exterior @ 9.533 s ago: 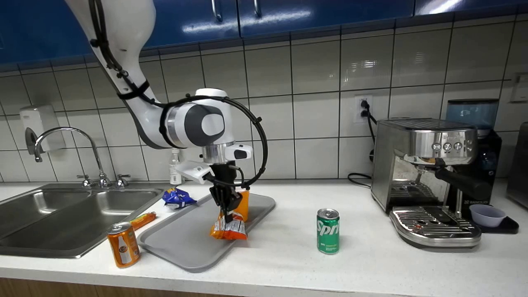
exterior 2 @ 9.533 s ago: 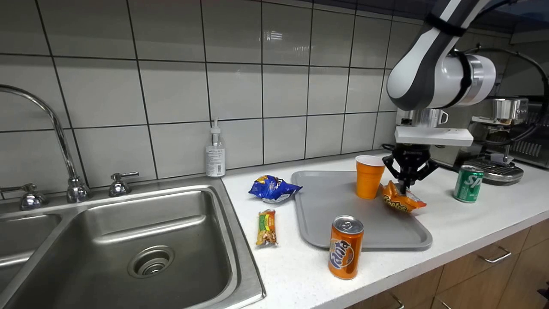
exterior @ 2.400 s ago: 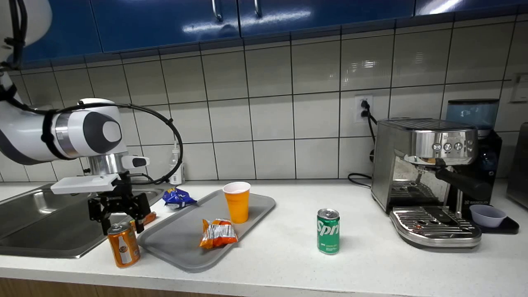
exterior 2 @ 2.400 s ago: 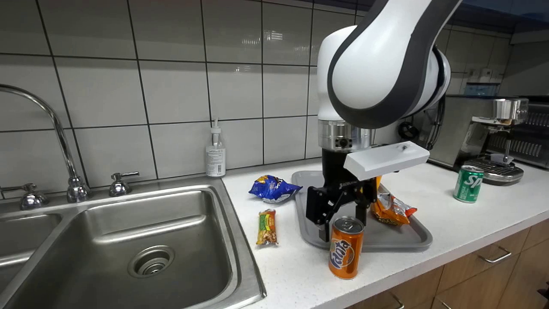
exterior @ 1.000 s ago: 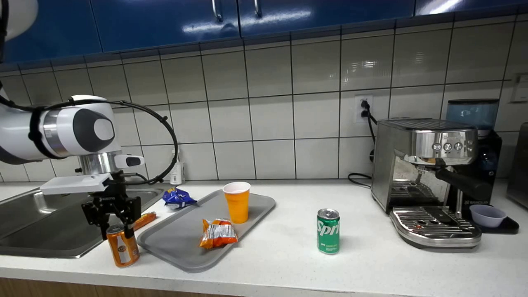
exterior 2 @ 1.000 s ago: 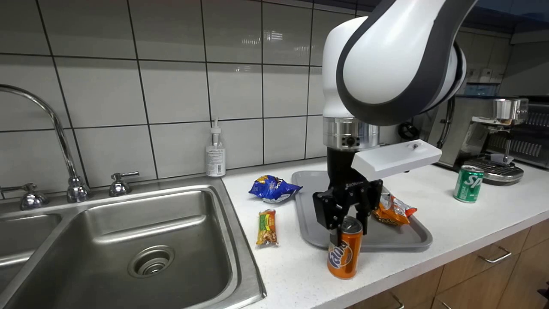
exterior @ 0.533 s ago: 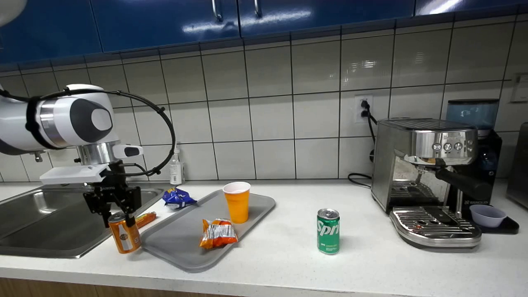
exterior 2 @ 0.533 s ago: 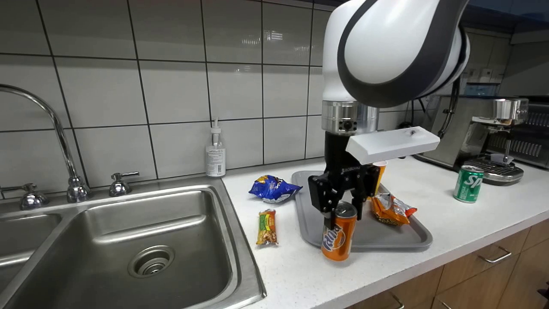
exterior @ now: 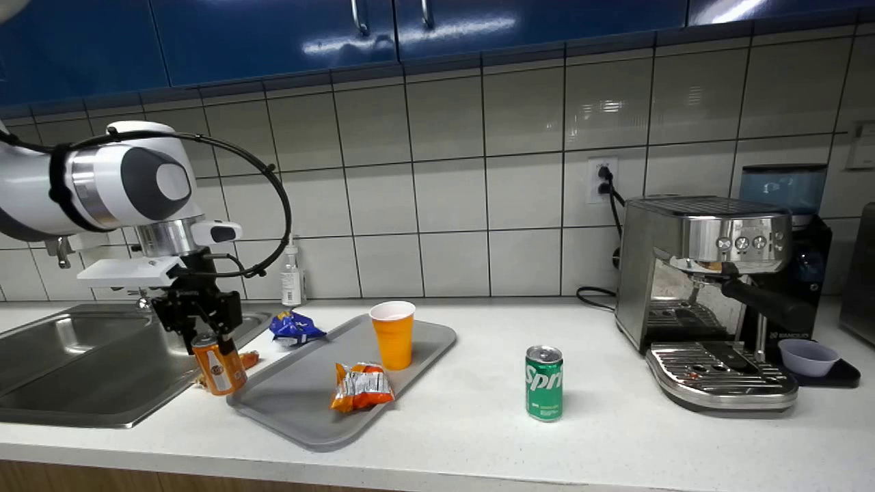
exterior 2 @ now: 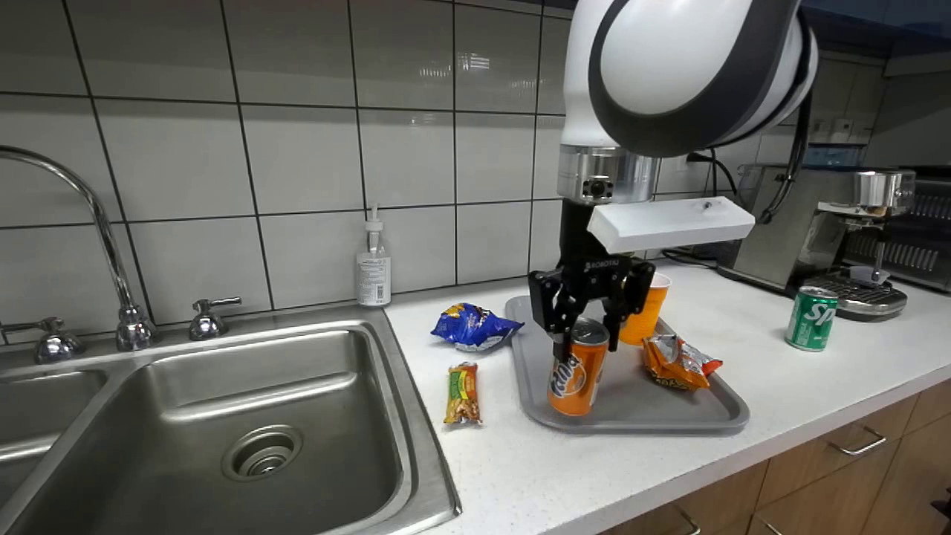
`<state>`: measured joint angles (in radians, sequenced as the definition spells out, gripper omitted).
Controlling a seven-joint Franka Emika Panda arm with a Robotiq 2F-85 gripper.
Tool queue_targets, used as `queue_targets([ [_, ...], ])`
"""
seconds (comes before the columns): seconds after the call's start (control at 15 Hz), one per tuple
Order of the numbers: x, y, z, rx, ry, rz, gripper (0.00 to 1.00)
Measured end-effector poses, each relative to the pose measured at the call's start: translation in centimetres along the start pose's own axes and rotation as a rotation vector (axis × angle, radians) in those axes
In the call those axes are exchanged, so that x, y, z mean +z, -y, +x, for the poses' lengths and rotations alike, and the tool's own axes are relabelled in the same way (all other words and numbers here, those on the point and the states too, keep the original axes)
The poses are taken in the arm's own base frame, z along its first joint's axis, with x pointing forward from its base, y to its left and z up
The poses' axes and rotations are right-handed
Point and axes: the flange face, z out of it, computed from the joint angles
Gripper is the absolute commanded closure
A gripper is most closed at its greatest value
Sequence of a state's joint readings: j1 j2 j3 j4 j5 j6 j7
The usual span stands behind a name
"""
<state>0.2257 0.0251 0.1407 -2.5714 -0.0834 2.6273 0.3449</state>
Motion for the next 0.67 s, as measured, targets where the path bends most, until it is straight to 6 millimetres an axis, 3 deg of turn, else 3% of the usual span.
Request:
queue_targets([
  [0.67, -1.0, -4.4, 3.5, 0.15, -0.058, -0.022, 0.62],
])
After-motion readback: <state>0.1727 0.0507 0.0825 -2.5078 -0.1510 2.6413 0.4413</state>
